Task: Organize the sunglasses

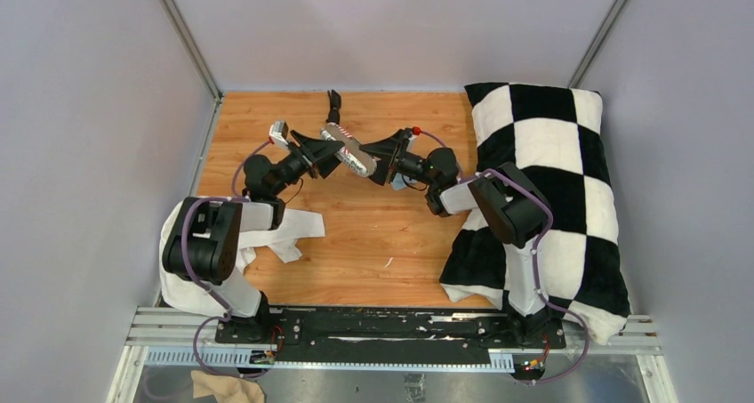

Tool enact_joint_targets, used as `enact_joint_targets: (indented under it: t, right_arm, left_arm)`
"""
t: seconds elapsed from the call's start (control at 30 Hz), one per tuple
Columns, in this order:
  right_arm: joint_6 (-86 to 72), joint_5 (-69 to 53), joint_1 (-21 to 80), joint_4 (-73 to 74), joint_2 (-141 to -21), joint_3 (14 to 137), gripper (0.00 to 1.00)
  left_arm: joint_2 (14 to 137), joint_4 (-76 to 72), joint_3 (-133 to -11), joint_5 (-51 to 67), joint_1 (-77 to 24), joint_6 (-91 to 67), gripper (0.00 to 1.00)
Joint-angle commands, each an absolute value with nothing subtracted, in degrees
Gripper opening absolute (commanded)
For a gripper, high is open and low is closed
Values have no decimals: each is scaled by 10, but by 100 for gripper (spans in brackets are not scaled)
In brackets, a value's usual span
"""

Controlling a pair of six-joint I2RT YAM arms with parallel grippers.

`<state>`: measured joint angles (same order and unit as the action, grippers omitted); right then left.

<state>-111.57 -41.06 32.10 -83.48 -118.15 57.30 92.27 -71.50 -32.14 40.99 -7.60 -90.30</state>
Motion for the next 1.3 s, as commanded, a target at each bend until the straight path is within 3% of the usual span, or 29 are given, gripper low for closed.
enact_joint_targets:
  t: [0.0, 0.33, 1.27]
  right_arm:
    - [-1228, -375, 326, -915, -1187, 570, 0]
    - [-1361, -313, 328, -915, -1172, 544, 0]
    - [-1452, -319, 328, -915, -1190, 574, 0]
  left_arm:
    - [933, -816, -346, 480, -88, -892, 0]
    - [936, -884, -364, 541, -88, -859, 0]
    - [863, -886, -359, 624, -88, -785, 0]
